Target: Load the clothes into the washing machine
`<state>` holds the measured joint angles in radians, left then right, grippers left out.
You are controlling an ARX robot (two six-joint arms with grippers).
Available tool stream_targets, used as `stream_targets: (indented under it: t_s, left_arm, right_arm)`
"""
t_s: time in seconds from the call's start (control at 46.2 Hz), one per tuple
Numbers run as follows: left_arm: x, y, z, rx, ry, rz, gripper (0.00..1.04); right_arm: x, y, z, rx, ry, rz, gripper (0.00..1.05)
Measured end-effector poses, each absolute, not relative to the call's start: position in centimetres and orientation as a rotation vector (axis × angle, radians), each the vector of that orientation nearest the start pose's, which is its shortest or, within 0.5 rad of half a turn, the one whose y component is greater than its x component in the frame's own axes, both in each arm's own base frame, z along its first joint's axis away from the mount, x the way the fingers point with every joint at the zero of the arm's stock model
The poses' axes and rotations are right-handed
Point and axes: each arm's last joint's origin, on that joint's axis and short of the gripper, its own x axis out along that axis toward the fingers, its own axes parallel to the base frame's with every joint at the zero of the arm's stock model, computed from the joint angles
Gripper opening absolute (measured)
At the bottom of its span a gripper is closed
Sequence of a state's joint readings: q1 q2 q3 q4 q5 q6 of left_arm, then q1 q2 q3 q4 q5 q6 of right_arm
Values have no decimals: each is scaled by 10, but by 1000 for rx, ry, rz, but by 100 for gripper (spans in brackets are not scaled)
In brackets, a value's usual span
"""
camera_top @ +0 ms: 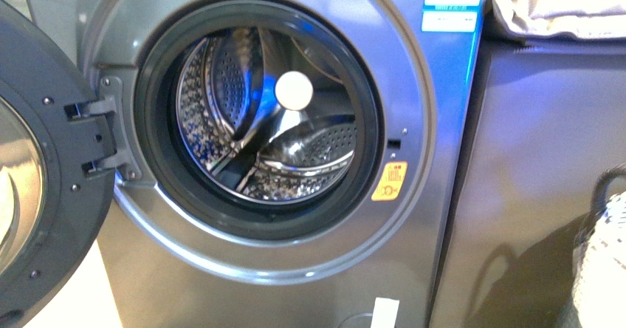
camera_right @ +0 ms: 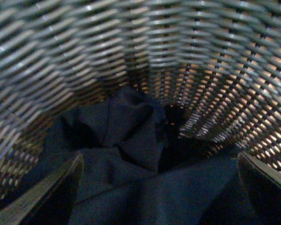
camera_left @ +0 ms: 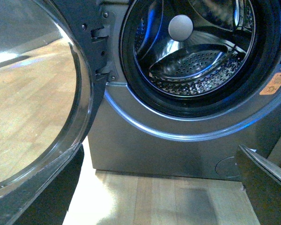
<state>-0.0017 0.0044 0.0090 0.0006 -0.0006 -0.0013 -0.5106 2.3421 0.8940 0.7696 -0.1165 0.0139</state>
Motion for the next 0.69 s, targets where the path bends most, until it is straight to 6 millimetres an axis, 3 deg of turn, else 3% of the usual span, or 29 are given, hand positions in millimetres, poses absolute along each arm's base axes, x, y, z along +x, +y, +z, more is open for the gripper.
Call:
stream_targets:
  t_s: [0.39,0.693]
  left_arm:
    - [97,0,166,-1,-5,-1,98]
    - [97,0,166,-1,-5,-1,98]
  right_arm:
    - [356,-196,-42,302,714,-463,97]
    - [352,-214,-95,414,846,-567,97]
